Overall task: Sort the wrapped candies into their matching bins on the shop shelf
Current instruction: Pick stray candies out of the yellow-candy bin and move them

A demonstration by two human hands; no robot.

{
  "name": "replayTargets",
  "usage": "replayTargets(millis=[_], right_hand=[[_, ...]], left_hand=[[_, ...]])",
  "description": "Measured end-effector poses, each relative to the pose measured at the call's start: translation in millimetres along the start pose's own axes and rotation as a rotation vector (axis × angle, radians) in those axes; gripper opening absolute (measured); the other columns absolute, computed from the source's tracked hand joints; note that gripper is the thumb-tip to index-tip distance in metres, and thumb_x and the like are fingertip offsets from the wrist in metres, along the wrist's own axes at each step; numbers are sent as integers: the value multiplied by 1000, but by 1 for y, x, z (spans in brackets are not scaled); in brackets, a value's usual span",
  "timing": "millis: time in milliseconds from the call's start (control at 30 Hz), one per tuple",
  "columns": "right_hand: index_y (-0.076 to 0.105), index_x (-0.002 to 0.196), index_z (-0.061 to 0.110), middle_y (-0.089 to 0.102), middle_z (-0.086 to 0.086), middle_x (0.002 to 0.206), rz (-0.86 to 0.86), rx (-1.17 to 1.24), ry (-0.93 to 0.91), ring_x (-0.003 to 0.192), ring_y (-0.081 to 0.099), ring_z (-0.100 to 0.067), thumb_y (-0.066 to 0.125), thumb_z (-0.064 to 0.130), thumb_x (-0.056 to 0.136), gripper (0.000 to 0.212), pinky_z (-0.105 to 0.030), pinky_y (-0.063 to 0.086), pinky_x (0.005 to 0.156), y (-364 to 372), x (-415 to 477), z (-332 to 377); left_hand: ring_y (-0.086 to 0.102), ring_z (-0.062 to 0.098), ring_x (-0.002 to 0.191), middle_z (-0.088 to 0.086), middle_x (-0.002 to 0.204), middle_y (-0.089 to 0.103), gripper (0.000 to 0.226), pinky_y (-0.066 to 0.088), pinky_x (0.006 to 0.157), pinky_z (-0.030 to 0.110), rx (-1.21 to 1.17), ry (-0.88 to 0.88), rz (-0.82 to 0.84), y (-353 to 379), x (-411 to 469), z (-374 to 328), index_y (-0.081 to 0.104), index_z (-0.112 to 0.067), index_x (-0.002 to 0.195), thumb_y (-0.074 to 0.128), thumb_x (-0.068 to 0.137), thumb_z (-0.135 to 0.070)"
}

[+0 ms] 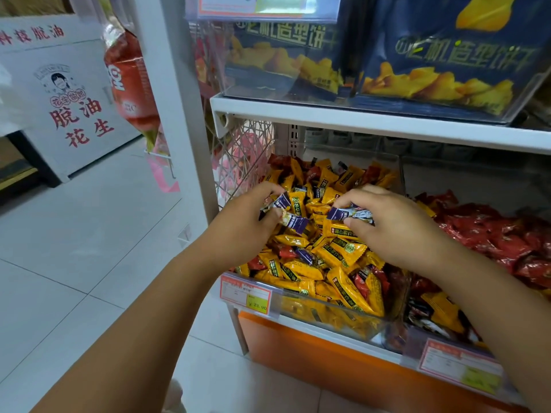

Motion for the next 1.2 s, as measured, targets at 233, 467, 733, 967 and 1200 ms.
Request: replayTargets(millis=[233,467,733,967,1200], right_hand=[[52,117,37,52,11,123,-10,-13,14,94,61,-18,55,32,95,23,-37,49,84,1,0,-2],[54,107,41,56,13,130,146,-93,-14,114,52,-11,63,46,88,21,-28,39,77,1,-1,3],[54,118,48,59,17,115,189,-226,-163,98,56,-6,59,56,87,33,-28,39,69,7,1,27],[46,131,47,57,10,115,303,-306,-197,112,51,-16,54,51,92,40,-31,37,72,42,11,32],[49,122,44,55,13,113,55,-213,-185,95,54,-12,49,56,92,33,-30,42,70,21,-5,37]], left_hand=[[53,-1,48,-11,77,55,31,38,44,12,-4,-56,86,9,-5,-2,49,-25,131,50,100,-26],[54,-1,41,-5,70,59,33,35,37,16,-23,-56,141,13,-5,-8,49,-26,131,54,98,-26],[44,10,41,1,71,59,23,35,39,23,60,-56,64,4,-4,-5,49,-35,114,55,97,-22],[60,13,55,-8,66,60,22,40,42,17,62,-83,-11,-8,-16,-2,48,-39,111,54,97,-24],[60,1,52,-12,68,58,20,39,41,12,5,-93,-36,-14,-26,-3,50,-36,115,52,99,-24]])
Point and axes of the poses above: each hand's wrist, its own x-axis towards the middle knuckle, its own y-axis out of the palm, z = x × y, the point moved 3 cm from there along x, towards the middle knuckle
